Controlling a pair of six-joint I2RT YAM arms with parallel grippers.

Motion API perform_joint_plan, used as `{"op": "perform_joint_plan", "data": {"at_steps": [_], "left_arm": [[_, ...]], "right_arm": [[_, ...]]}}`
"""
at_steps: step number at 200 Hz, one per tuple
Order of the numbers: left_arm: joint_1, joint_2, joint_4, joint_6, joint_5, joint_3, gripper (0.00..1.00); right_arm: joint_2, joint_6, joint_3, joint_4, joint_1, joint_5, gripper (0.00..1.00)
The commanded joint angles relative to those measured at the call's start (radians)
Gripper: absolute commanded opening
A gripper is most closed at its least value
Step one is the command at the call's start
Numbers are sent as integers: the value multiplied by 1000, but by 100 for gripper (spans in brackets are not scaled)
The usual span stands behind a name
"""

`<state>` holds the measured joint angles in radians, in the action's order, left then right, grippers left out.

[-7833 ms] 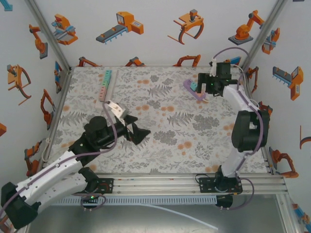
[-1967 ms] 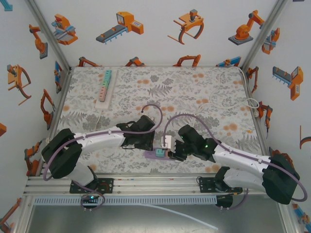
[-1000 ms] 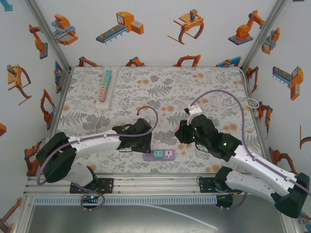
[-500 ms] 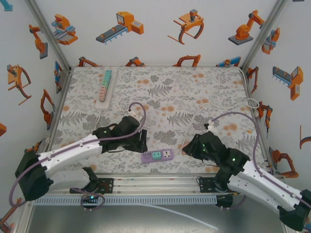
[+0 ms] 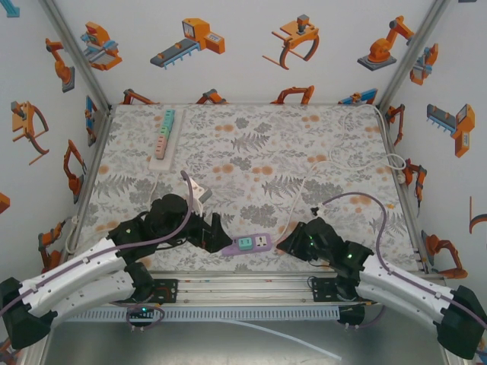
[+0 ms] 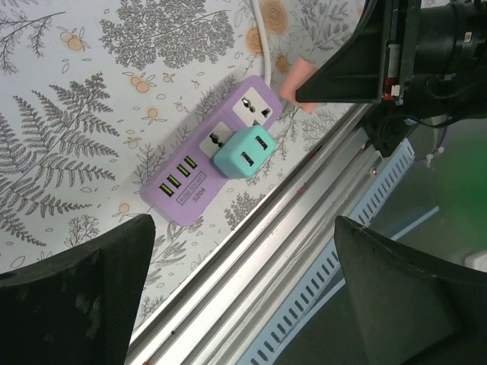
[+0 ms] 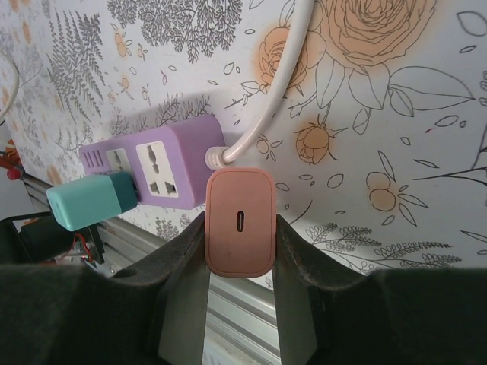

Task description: Pull the plug off the socket

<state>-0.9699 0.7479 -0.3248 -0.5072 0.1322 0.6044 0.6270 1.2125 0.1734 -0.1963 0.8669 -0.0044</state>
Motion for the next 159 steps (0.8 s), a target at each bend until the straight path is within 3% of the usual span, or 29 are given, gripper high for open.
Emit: {"op": "perform_joint_plan", "data": {"at_steps": [1, 52, 159], "left_arm": [[-4, -18, 14, 8, -30, -9, 97], [-4, 1, 9, 3, -50, -13, 97], [-4, -42, -30, -39, -157, -38, 97]], "right_arm": [[29, 28, -15, 98, -2, -21, 26], [11, 47, -31, 21, -2, -12, 50], [-107, -9, 60, -254, -2, 107, 57]]}}
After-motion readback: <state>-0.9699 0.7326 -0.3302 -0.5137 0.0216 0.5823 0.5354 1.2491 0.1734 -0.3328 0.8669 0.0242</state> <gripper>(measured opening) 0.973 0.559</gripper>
